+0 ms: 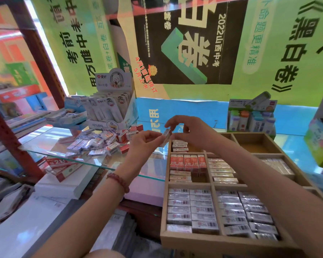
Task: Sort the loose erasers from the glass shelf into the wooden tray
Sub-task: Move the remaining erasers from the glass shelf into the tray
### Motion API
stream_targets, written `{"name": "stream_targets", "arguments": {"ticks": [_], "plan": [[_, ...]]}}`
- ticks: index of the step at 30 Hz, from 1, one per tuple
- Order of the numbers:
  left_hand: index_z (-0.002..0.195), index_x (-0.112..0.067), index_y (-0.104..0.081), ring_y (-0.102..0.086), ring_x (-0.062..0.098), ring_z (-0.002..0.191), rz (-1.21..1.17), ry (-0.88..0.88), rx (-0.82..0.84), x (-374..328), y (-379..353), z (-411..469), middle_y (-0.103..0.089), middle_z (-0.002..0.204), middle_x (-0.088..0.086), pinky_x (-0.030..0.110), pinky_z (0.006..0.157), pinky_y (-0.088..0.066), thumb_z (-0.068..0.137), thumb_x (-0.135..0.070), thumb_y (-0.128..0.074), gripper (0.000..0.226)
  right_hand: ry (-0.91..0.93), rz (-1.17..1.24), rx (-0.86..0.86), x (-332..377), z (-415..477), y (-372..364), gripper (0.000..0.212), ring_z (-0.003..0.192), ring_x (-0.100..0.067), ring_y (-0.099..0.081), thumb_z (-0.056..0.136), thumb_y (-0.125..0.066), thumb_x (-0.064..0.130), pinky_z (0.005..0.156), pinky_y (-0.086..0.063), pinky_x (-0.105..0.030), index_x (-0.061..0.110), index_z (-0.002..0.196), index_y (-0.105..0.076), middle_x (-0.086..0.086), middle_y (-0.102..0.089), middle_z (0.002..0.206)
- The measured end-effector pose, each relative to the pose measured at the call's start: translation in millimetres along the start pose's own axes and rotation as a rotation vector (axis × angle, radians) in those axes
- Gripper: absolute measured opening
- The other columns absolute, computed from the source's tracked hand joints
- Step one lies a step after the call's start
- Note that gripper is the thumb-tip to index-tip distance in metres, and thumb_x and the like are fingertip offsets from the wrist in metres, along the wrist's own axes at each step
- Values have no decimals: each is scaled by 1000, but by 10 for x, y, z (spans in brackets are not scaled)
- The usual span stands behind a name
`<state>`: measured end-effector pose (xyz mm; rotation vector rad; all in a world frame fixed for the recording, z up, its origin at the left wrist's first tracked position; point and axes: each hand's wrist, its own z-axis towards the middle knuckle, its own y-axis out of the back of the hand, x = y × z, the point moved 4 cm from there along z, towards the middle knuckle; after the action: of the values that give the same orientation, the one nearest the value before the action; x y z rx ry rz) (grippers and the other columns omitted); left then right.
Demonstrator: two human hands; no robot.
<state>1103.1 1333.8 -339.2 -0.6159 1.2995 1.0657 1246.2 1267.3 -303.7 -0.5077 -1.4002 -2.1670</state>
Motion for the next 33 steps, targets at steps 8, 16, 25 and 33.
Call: {"name": "stream_targets", "arguments": {"ticks": [8, 16, 25, 33], "plan": [[90, -11, -65, -56, -4, 67, 216, -148, 125, 46, -196, 33, -64, 78, -5, 12, 64, -41, 91, -17, -58, 8, -126, -133, 143, -170, -66, 24, 7, 81, -7, -52, 91, -60, 27, 75, -42, -24, 29, 97, -58, 9, -53, 92], [73, -26, -67, -39, 21, 119, 568, -184, 153, 210, -296, 74, -53, 115, 4, 31, 99, -29, 97, -26, -42, 35, -293, -425, 200, -323, -147, 198, 18, 97, -14, -54, 94, -52, 24, 77, -45, -31, 26, 109, -61, 5, -61, 113], [107, -24, -68, -19, 20, 134, 862, -153, 264, 227, -406, 45, -37, 144, 4, 38, 105, -21, 100, -30, -33, 37, -308, -462, 307, -359, -159, 176, 14, 89, -11, -51, 92, -56, 24, 72, -41, -26, 25, 105, -63, 7, -58, 103], [100, -26, -71, -23, 19, 133, 837, -190, 185, 269, -350, 61, -43, 142, 3, 37, 103, -22, 99, -30, -36, 35, -309, -305, 229, -357, -148, 115, 14, 69, -6, -47, 87, -65, 23, 63, -38, -21, 18, 101, -68, 10, -49, 75]]}}
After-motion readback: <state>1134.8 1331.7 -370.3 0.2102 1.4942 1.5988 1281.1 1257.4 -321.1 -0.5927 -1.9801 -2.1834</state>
